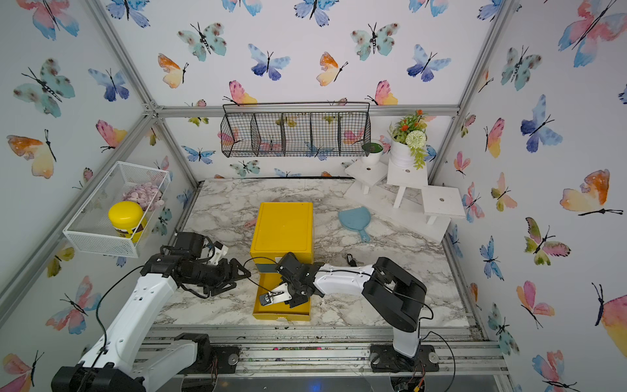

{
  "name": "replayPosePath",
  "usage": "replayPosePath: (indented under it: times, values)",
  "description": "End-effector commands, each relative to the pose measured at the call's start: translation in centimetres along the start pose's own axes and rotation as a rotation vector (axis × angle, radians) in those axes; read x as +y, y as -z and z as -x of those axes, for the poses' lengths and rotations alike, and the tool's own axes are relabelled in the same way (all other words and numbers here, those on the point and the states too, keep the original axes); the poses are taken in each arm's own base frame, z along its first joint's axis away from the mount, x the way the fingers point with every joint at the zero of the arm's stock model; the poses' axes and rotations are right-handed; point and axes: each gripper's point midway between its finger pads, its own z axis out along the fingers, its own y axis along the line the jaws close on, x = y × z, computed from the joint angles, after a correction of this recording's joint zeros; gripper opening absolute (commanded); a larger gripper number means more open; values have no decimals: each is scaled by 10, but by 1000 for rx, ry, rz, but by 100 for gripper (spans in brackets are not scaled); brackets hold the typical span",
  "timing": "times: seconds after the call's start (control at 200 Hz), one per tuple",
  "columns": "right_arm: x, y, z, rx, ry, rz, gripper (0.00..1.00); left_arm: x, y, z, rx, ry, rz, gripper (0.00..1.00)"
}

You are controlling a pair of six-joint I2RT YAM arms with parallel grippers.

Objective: Take the keys out of the drawer
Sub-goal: Pick up the key from the drawer.

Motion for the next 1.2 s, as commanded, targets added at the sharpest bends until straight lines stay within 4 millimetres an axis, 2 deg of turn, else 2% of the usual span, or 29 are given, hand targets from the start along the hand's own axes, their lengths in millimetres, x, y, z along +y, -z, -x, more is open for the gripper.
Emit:
replayPosePath:
  times: [0.0, 0.17, 0.375, 0.476, 0.626, 0.896, 1.196]
  values:
    - [-5, 3, 7, -18, 6, -12, 30, -3, 3, -3, 3, -21, -10, 76]
    - [-2, -7, -2, 26, -7, 15, 36, -3, 3, -3, 4, -21, -13, 76]
    - [3, -13, -7, 50, -23, 42, 36, -3, 3, -2, 3, -22, -13, 76]
    - [7, -16, -10, 65, -41, 66, 32, -4, 3, -2, 1, -23, -14, 76]
    - [7, -11, -6, 42, -46, 57, 24, -4, 3, -1, 0, -24, -15, 76]
    - [4, -4, -6, 32, -38, 26, 18, -5, 3, -1, -1, -25, -19, 76]
    - [-4, 5, 4, -5, -39, -12, 11, -6, 5, -1, -5, -29, -20, 75]
